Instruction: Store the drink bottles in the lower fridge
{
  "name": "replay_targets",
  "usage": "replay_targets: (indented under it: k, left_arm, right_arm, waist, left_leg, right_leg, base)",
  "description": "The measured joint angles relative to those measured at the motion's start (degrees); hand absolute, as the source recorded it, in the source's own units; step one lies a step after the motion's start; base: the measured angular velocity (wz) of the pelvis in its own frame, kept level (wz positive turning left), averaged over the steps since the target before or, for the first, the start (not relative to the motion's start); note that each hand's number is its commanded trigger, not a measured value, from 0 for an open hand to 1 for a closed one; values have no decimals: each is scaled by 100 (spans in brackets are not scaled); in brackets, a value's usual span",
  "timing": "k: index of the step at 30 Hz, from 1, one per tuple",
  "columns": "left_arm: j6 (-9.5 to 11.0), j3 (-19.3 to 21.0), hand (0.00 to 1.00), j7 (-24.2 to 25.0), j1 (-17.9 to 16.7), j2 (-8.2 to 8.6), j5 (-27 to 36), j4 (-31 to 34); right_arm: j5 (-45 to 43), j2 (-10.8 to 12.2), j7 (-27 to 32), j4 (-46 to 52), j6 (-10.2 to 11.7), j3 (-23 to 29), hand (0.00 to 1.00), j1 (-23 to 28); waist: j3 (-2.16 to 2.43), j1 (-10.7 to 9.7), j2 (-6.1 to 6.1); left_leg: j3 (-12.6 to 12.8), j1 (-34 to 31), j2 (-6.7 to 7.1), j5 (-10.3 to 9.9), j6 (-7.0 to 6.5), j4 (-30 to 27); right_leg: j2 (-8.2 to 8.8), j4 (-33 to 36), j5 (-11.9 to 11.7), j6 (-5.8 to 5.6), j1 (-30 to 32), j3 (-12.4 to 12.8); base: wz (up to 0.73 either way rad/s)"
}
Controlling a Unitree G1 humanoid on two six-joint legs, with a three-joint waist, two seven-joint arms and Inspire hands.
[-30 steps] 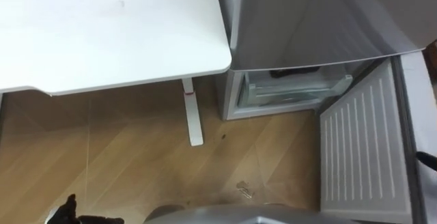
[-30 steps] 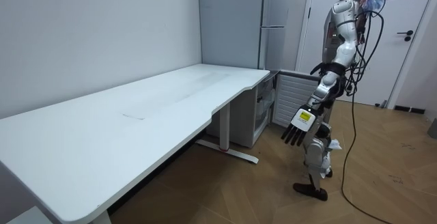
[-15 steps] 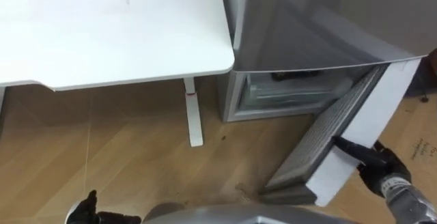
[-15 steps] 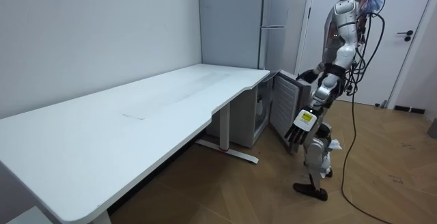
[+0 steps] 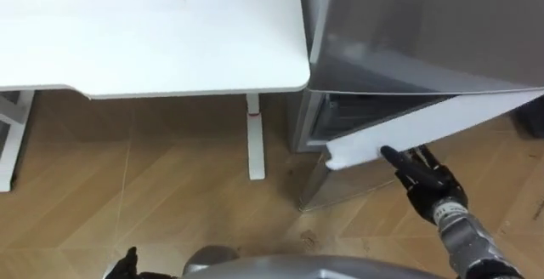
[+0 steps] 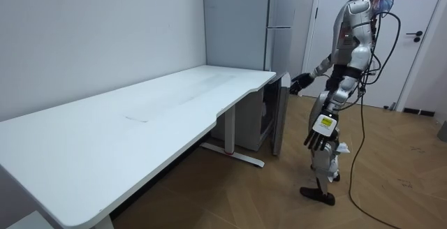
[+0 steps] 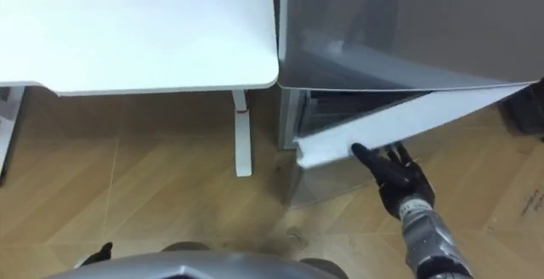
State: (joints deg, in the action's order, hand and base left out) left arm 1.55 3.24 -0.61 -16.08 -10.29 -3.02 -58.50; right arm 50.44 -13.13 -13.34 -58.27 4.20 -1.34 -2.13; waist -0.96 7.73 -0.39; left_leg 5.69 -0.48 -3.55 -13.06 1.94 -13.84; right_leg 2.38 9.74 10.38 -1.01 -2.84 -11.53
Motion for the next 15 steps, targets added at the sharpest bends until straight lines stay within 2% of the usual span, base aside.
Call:
replay_targets:
  k: [1,6,8,12,15]
  left_arm:
    - [-8,-33,0,26,31,4,-2,-80]
    - [-39,-45,0,162,48,13,-163,-135]
    - [-53,-45,0,192,31,14,-165,-139]
    - [-78,-45,0,285,35,27,-167,-140]
    - [-129,-68,0,373,65,27,-303,-137]
  right_arm:
    - [-1,-3,87,153,-3,-106,0,-27]
    - [-85,102,-16,316,-3,-640,0,-427]
    - [-124,86,-54,287,3,-654,0,-411]
    - [-150,81,-66,289,-12,-682,0,-422]
    - [-389,23,-67,290,-14,-814,0,-510]
  waist:
    - [-2,52,-7]
    - [-19,43,0]
    - [-56,42,-9]
    - [-58,60,1]
    - [-41,63,11]
  left_leg:
    - [-1,1,0,2,1,-8]
    - [-109,-11,29,4,1,-68]
    - [-137,-21,32,4,1,-84]
    - [-194,-37,34,4,1,-100]
    - [-207,-125,33,4,1,-141]
  right_leg:
    - [0,-3,-1,0,-2,-2]
    - [25,-6,0,-1,-42,-131]
    - [27,-7,1,-3,-63,-170]
    - [26,-9,4,-7,-95,-213]
    - [22,3,6,-5,-8,-206]
  base:
    - [0]
    - [10]
    - [12]
    - [7]
    - [0]
